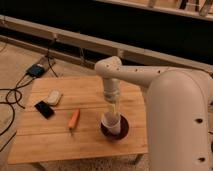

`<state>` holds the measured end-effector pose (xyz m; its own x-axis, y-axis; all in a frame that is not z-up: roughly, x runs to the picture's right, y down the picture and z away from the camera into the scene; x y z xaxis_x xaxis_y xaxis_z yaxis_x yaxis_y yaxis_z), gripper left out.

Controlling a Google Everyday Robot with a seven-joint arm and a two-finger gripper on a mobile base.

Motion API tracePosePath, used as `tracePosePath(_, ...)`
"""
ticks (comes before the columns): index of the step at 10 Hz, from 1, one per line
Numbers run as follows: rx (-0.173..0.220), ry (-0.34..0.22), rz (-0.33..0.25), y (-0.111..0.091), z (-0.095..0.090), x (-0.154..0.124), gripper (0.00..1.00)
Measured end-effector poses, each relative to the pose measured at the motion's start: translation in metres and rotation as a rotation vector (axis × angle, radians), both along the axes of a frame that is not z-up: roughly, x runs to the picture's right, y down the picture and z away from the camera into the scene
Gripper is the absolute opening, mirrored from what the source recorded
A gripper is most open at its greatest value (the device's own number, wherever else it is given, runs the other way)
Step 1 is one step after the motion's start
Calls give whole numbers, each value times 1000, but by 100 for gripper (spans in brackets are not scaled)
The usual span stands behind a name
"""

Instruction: Place the ceramic cup in the ceramic bowl

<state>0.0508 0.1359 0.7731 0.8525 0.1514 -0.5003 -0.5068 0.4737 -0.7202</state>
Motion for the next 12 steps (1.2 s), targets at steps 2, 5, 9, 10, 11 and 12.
tracePosePath(2,13,6,3,0,1,-3,66)
tracePosePath(5,26,9,11,-1,0,-4,77)
tracePosePath(9,42,14,22,-2,-3,-3,77)
tracePosePath(10,49,14,28,-3,-3,-3,77)
tracePosePath(11,55,15,35,-4,-4,-3,77)
tracePosePath(12,67,12,48,-6,-5,-5,77)
